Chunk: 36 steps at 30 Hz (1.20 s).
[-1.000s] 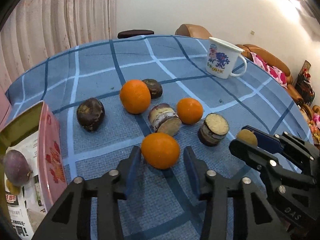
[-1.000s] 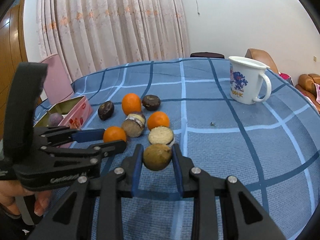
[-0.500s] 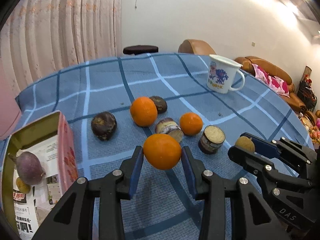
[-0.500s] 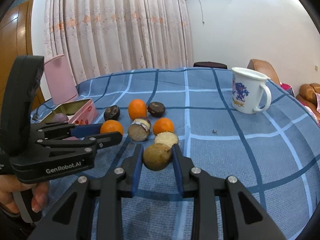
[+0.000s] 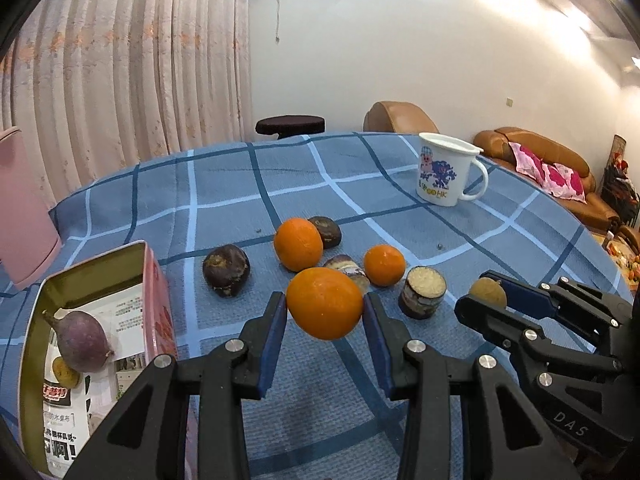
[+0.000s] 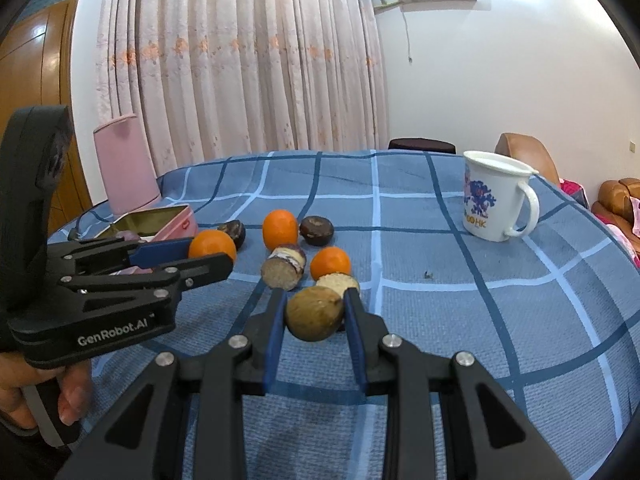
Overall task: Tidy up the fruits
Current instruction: 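Carry the orange and lime over the tin and release them inside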
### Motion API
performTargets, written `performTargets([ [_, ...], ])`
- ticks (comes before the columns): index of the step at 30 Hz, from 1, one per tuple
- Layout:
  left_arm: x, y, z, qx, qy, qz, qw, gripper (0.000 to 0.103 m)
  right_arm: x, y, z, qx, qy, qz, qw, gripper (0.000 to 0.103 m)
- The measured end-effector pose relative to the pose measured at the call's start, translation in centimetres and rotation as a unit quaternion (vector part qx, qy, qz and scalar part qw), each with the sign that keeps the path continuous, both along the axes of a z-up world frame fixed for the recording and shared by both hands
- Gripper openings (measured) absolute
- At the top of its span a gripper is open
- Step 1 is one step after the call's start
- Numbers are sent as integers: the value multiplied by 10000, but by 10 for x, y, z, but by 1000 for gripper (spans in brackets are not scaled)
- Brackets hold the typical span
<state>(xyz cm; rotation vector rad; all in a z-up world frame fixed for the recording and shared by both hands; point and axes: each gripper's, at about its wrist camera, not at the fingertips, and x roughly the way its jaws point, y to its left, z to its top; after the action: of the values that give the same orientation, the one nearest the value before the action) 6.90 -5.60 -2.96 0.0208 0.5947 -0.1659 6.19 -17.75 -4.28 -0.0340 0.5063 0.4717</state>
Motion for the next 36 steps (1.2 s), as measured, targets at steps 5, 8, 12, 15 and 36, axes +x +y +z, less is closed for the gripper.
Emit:
performTargets([
  [5,-4,3,2,-50,-119,54,9999,41,-3,0,0,-2,-66,7,10000,32],
  [8,-5,4,3,-69,-148,80,9998,41,-3,0,0,-5,-69,6,10000,32],
  [12,-8,7,4,-89,-199,126,9997,41,-3,0,0,-5,-81,0,10000,32],
  [15,-10,8,5,-76,-250,157,9995,41,-3,0,0,-5,-89,2,10000,32],
  [36,-23,28,10,-91,-414,405,9983,41,-5,19,17,-94,-234,218,9994,32],
])
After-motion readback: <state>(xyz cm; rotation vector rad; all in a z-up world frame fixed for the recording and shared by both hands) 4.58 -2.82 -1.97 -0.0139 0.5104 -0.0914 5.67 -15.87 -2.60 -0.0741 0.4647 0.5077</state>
